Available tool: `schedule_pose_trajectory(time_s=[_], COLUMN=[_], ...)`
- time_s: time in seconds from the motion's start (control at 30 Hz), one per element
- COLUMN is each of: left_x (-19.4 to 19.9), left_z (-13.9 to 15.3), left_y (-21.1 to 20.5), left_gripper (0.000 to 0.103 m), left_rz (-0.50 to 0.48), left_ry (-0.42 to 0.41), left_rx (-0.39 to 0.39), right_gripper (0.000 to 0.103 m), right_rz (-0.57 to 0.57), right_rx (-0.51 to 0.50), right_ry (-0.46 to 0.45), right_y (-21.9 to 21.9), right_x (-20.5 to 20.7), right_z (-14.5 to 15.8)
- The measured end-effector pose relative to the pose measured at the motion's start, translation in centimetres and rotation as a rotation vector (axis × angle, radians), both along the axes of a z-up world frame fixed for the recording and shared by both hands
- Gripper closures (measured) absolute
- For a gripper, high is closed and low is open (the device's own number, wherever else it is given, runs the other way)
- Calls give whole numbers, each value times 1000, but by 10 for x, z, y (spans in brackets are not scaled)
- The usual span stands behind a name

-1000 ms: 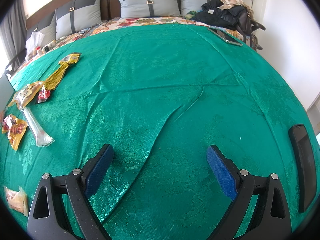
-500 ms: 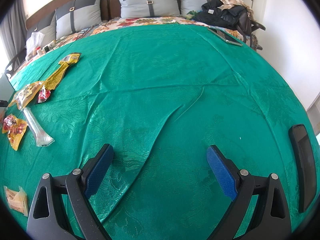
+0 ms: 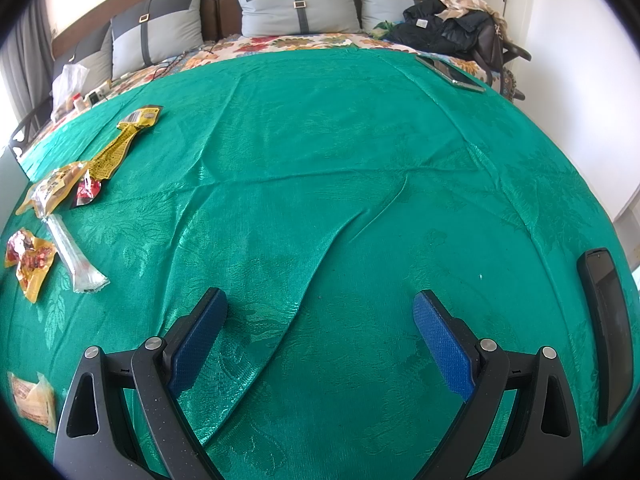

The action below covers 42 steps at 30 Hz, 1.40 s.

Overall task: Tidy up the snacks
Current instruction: 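Close the left gripper on the orange sausage while the right grasps the clear tube snack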

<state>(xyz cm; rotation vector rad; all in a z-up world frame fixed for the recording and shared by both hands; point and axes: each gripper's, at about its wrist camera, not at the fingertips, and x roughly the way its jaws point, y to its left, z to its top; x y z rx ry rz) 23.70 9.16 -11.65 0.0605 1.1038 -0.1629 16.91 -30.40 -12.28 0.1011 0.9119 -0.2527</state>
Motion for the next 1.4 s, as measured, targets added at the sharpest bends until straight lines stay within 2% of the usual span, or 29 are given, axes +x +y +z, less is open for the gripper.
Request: schedule_pose_trajectory(time_s=[0.03, 0.1, 0.17, 0.23, 0.27, 0.47, 0.83, 0.9, 0.97, 1.03, 1.07, 1.13, 1.17, 1.2, 1.27, 1.33, 1.4], left_x=[-4, -6, -3, 0, 3, 11, 15, 22, 32, 42, 46, 46, 44, 43, 40, 33, 22], left_z=[-6, -13, -18, -16, -15, -11, -22, -22, -21, -19, -19, -13, -9, -7, -5, -5, -3], left_y=[-1, -2, 1, 4, 4, 7, 1, -1, -2, -5, -7, -12, -15, -17, -19, -19, -15], left_gripper=[16, 5, 0, 0, 0, 0, 0, 0, 0, 0, 2, 20, 41, 55, 59, 60, 61], left_rz=[-1, 7, 38, 60, 66, 72, 76, 66, 48, 17, -8, -82, -113, -130, -142, -151, -133], left_ry=[11, -14, -34, -101, -109, -114, -119, -99, -50, 19, 45, 45, 39, 38, 46, 32, 13], left_rx=[21, 40, 18, 12, 9, 10, 12, 15, 22, 34, 38, 38, 36, 38, 43, 43, 23], right_gripper=[7, 7, 7, 7, 7, 7, 6, 7, 9, 9, 9, 9, 9, 9, 9, 9, 11], right_rz=[0, 0, 0, 0, 0, 0, 2, 80, 236, 433, 528, 674, 726, 766, 815, 805, 777], right_rx=[0, 0, 0, 0, 0, 0, 5, 26, 78, 88, 70, 13, -23, -60, -124, -170, -150], right_ry=[0, 0, 0, 0, 0, 0, -2, 10, 40, 32, 38, 71, 87, 98, 139, 224, 305], right_y=[0, 0, 0, 0, 0, 0, 0, 1, 12, 38, 54, 87, 102, 115, 135, 151, 160], right_x=[0, 0, 0, 0, 0, 0, 0, 3, 6, 1, 0, 1, 5, 10, 30, 59, 87], right_z=[0, 0, 0, 0, 0, 0, 0, 2, 10, 28, 37, 51, 55, 57, 53, 39, 26])
